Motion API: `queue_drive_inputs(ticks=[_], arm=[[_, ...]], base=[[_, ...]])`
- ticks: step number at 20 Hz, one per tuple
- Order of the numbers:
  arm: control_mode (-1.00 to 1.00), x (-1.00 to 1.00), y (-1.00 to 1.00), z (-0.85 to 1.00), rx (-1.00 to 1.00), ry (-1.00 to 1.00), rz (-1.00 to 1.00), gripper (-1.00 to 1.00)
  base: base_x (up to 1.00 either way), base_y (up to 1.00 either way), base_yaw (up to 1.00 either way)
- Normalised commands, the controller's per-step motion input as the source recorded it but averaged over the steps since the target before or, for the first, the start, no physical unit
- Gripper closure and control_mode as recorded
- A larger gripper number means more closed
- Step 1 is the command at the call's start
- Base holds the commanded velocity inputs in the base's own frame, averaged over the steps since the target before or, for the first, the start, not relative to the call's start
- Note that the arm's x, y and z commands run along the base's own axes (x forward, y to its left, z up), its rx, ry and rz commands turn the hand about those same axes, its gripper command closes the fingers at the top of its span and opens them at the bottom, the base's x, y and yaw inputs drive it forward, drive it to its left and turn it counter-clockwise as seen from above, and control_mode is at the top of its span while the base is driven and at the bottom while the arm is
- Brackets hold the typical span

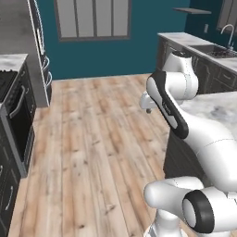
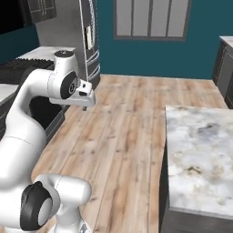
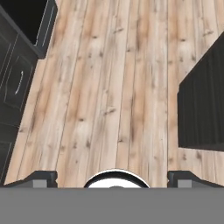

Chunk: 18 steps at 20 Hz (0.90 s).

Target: Place the two vegetables and bowl onto the tray for setting up a vegetable dip station.

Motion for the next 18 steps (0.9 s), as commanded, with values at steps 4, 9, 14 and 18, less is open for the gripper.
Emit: queue_drive_inputs(ticks=[4,9,14,18], arm=[[1.0,0.0,0.0,0.0,0.0,0.0,0.0,-1.0],[1.0,0.0,0.0,0.0,0.0,0.0,0.0,-1.0],[1.0,0.0,0.0,0.0,0.0,0.0,0.0,-1.0],[1.0,0.0,0.0,0.0,0.0,0.0,0.0,-1.0]], base=[[0.59,0.0,0.0],[0.59,0.0,0.0],[0.59,0.0,0.0],[0.59,0.0,0.0]])
